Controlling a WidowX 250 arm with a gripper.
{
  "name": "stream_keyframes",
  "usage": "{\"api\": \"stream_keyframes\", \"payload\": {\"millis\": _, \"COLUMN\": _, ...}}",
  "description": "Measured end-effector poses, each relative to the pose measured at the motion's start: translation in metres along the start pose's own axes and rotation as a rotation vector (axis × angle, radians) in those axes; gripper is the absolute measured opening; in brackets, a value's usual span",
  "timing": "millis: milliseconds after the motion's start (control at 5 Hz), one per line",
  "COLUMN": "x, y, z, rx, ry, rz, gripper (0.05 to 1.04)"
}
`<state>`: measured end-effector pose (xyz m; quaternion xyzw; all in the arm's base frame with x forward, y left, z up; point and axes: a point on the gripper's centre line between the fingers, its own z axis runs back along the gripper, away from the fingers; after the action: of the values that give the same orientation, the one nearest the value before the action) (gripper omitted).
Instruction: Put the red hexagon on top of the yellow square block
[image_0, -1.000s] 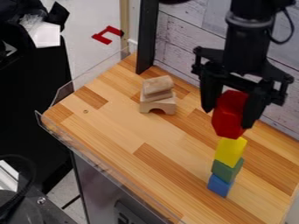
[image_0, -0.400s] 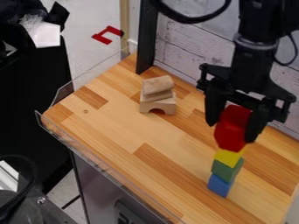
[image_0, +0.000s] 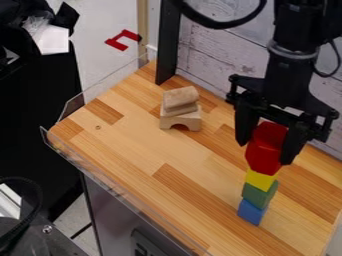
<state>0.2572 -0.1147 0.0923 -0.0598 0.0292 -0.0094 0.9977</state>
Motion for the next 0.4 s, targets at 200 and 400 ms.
{"api": "stream_keyframes", "payload": {"millis": 200, "x": 0.0032, "y": 0.0000, "z": -0.0074, "rx": 0.006, "ry": 0.016, "rz": -0.004, "gripper": 0.729}}
{"api": "stream_keyframes", "payload": {"millis": 400, "x": 0.0098, "y": -0.0026, "z": -0.0094, "rx": 0.002, "ry": 0.020, "rz": -0.010, "gripper": 0.729}}
